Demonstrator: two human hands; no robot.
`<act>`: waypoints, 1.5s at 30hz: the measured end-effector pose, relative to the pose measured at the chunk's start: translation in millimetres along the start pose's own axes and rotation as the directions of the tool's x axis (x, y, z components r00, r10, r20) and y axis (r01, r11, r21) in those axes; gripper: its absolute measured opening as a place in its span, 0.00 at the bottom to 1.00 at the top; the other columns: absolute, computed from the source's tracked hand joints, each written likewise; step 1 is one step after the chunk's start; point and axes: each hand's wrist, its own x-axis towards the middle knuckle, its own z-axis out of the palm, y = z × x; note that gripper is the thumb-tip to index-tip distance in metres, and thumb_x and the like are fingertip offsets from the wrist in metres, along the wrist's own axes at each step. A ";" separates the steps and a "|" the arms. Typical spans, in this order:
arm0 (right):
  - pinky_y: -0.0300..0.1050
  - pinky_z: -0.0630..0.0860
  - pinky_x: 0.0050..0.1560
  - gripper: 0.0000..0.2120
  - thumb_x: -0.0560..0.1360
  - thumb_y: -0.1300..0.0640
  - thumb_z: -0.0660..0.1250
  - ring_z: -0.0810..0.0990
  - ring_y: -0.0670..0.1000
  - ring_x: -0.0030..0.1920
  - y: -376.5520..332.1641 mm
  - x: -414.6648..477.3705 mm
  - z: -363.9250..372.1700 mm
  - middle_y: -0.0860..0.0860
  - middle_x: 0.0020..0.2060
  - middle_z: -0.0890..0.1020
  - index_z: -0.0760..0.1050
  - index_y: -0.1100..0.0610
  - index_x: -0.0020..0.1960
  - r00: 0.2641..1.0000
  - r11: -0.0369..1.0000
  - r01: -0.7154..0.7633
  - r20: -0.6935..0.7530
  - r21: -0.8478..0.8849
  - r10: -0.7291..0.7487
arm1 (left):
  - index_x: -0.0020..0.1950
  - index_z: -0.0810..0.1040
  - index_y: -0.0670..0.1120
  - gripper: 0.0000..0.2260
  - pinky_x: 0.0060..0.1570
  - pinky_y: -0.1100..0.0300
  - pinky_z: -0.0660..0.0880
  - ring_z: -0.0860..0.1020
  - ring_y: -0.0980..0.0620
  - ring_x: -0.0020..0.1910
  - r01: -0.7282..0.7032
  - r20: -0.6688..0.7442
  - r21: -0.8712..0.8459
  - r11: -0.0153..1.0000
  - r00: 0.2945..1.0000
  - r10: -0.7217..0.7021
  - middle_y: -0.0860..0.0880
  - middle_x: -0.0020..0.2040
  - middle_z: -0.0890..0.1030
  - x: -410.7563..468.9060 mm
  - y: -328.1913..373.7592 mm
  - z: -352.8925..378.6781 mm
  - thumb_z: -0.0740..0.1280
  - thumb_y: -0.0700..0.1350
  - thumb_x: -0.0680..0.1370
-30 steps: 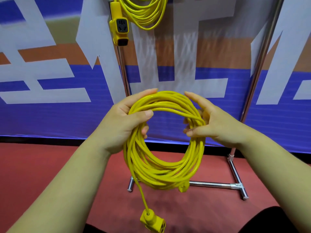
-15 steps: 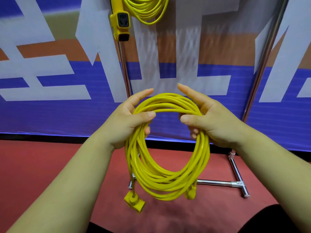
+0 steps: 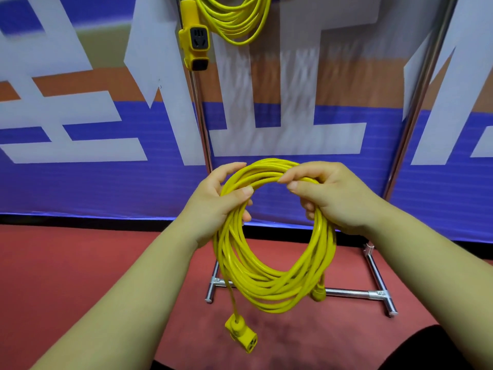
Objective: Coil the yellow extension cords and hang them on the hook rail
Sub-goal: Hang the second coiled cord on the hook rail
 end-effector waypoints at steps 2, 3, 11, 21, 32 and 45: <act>0.43 0.69 0.27 0.13 0.79 0.65 0.66 0.69 0.48 0.27 -2.8 0.7 1.0 0.53 0.31 0.71 0.84 0.50 0.44 0.998 0.996 -0.020 -0.059 0.092 0.026 | 0.72 0.71 0.56 0.32 0.44 0.50 0.81 0.84 0.45 0.43 -0.066 -0.035 0.110 0.992 0.997 0.070 0.47 0.50 0.85 -2.2 -9.3 3.5 0.76 0.41 0.71; 0.42 0.69 0.27 0.13 0.79 0.65 0.66 0.68 0.47 0.27 -4.5 0.9 0.3 0.54 0.32 0.70 0.84 0.51 0.44 0.996 0.991 -0.029 -0.084 0.128 0.040 | 0.74 0.69 0.57 0.36 0.50 0.49 0.81 0.85 0.47 0.49 -0.096 -0.032 0.199 0.975 0.994 0.104 0.50 0.54 0.84 -4.7 -15.2 5.4 0.78 0.40 0.69; 0.39 0.66 0.25 0.16 0.80 0.65 0.63 0.67 0.46 0.26 -10.1 3.0 -16.2 0.53 0.37 0.72 0.84 0.49 0.43 0.980 0.929 -0.023 -0.175 0.370 0.094 | 0.80 0.54 0.60 0.52 0.60 0.47 0.79 0.83 0.52 0.56 -0.039 -0.135 0.187 0.982 0.989 0.066 0.64 0.63 0.79 -7.7 -36.4 40.5 0.82 0.47 0.64; 0.39 0.70 0.25 0.15 0.79 0.68 0.63 0.67 0.46 0.25 6.7 -1.3 -52.3 0.51 0.35 0.78 0.83 0.52 0.47 0.963 0.894 -0.015 -0.232 0.447 0.133 | 0.78 0.54 0.68 0.50 0.38 0.50 0.80 0.83 0.40 0.35 -0.230 -0.093 0.164 0.959 0.964 0.247 0.38 0.43 0.80 0.6 18.8 29.2 0.72 0.28 0.72; 0.40 0.72 0.27 0.12 0.80 0.66 0.63 0.68 0.47 0.26 11.7 -10.8 -66.2 0.56 0.43 0.82 0.82 0.53 0.49 0.959 0.916 -0.010 -0.256 0.401 0.122 | 0.51 0.86 0.56 0.17 0.50 0.60 0.78 0.82 0.51 0.49 -0.364 0.247 0.316 0.876 0.923 0.294 0.46 0.48 0.79 -16.1 52.7 27.4 0.66 0.35 0.76; 0.51 0.76 0.39 0.15 0.79 0.66 0.65 0.75 0.50 0.29 -10.0 -28.2 -78.9 0.53 0.28 0.75 0.84 0.48 0.47 0.977 0.997 0.071 -0.199 -0.020 -0.074 | 0.49 0.86 0.61 0.27 0.32 0.60 0.65 0.67 0.49 0.30 -0.197 0.007 0.438 0.877 0.976 0.216 0.47 0.32 0.75 12.3 67.5 37.7 0.62 0.29 0.73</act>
